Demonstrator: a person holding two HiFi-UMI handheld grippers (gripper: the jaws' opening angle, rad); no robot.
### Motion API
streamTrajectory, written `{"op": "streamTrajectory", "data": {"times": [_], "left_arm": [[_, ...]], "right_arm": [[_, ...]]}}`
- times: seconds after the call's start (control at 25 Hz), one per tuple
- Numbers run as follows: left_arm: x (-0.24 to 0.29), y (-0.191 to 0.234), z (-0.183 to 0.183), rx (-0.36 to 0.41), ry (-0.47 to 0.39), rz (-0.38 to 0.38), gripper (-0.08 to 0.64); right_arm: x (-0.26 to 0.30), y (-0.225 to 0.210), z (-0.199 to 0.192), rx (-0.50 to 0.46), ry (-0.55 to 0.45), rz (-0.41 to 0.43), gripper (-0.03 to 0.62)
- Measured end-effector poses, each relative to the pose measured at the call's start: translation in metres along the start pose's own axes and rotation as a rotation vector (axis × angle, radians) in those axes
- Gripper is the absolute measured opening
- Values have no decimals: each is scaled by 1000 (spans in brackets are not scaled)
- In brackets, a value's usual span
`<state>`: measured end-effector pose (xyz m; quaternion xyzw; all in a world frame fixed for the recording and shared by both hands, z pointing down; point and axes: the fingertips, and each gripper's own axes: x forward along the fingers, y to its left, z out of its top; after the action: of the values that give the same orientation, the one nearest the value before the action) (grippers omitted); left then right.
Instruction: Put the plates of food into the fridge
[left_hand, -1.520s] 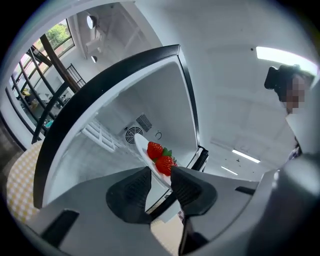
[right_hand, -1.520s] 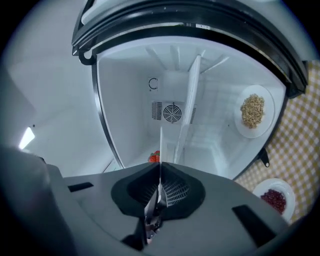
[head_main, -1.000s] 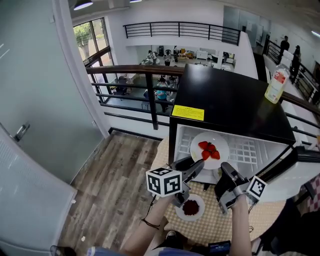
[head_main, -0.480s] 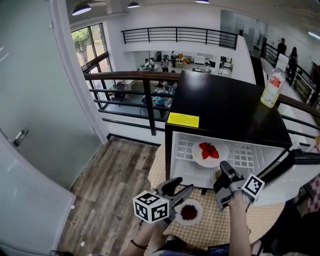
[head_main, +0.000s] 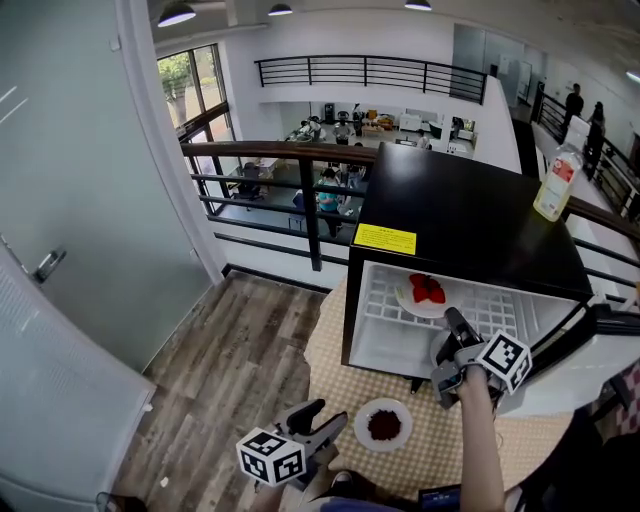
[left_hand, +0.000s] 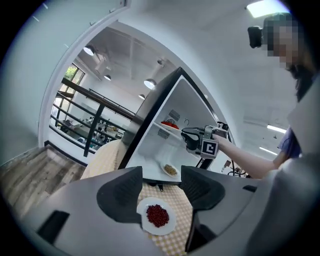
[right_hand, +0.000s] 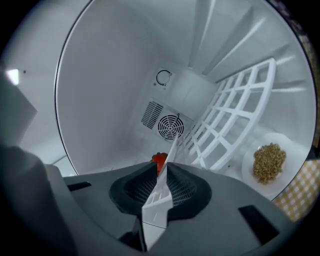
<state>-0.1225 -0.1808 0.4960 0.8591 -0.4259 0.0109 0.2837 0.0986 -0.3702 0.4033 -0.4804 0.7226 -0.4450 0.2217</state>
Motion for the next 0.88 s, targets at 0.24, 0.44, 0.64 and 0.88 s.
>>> {"op": "streamTrajectory", "data": {"times": [0.24, 0.44, 0.64, 0.88], "left_arm": [[-4, -3, -2, 75, 13, 20, 250], [0, -8, 9, 91, -23, 3, 250], [9, -16, 12, 99, -29, -25, 250], [15, -27, 15, 99, -50, -61, 250]], "right_arm": [[2, 8, -12, -300, 62, -98, 124], [-5, 8, -27, -489, 156, -150, 179], [-15, 6, -32, -469, 158, -147, 204], [-38, -5, -48, -431, 172, -152, 210]]}}
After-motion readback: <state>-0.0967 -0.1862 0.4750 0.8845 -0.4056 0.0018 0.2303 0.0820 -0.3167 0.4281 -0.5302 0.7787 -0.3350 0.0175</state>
